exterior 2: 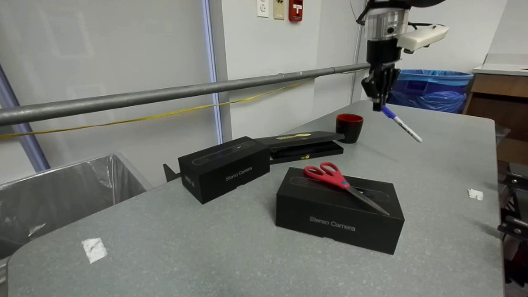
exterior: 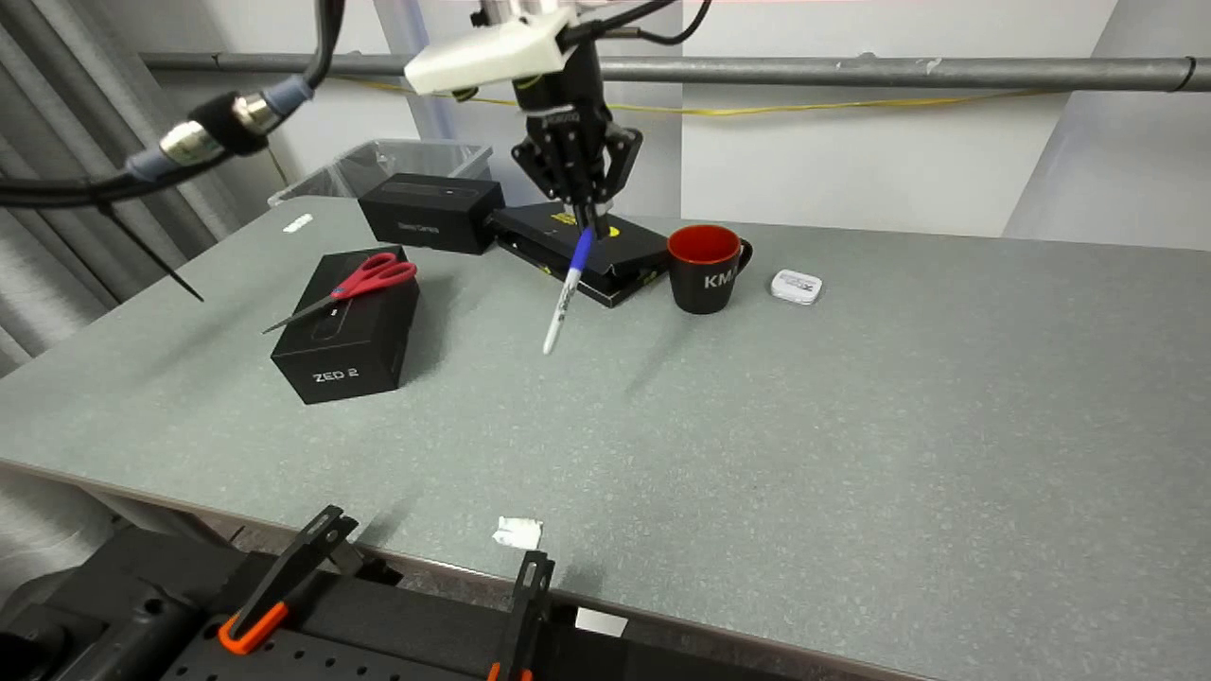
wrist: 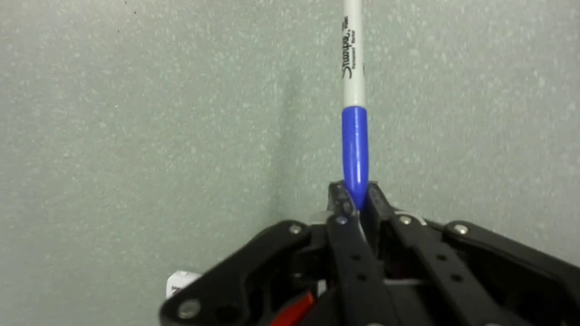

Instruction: Take the pen out of the mug and put it on the table

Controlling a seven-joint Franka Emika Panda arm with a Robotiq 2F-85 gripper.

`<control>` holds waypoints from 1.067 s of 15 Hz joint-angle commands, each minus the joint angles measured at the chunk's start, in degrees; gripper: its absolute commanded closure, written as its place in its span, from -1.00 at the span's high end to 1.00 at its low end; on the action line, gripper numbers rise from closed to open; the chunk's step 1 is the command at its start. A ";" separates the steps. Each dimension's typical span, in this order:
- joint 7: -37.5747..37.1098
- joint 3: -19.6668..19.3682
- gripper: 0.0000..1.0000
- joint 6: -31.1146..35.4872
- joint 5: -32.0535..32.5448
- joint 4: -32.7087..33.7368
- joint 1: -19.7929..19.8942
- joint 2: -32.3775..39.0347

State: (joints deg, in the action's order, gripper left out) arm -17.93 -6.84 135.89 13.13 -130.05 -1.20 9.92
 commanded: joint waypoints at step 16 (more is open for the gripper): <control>14.02 2.74 -0.94 -11.07 14.90 17.16 -5.26 22.48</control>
State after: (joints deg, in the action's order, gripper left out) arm -10.73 -4.87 127.01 26.70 -115.76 -7.11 30.50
